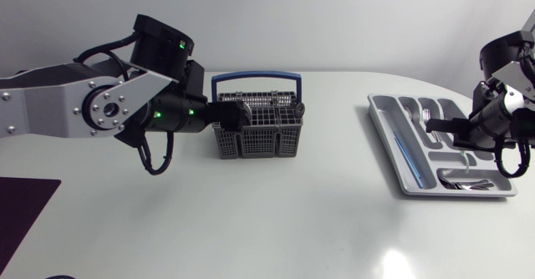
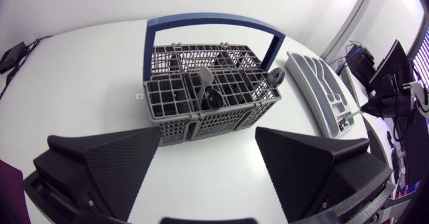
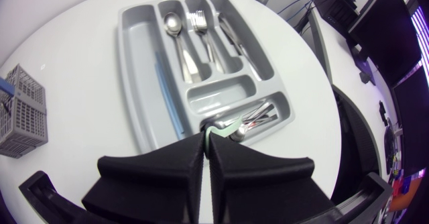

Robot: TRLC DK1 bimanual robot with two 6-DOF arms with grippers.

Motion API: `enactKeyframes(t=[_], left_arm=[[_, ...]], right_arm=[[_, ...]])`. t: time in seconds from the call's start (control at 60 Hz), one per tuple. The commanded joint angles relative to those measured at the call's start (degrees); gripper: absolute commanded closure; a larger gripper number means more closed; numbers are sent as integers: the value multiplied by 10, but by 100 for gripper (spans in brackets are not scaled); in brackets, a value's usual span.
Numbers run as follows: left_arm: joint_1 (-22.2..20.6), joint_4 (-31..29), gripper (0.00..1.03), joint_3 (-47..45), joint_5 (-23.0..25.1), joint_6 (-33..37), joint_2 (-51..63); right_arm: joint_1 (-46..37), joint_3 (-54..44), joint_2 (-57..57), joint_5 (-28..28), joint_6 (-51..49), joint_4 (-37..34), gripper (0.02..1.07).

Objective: Unload the cutlery basket into the drawer organizer.

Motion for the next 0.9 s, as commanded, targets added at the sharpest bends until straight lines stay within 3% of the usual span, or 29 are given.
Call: enactKeyframes(t=[0.0, 0.6, 0.733, 0.883], left_arm=[[-7, -3, 5, -11, 2, 7, -14], [-6, -11, 5, 8, 3, -16, -6], [-6, -19, 5, 24, 3, -23, 8], [-6, -25, 5, 41, 3, -33, 19]], right_arm=[[-30, -16, 34, 11, -46, 32, 101], [-70, -60, 149, 71, -87, 160, 100], [-76, -76, 142, 59, -85, 183, 74], [-75, -75, 144, 47, -82, 182, 54]])
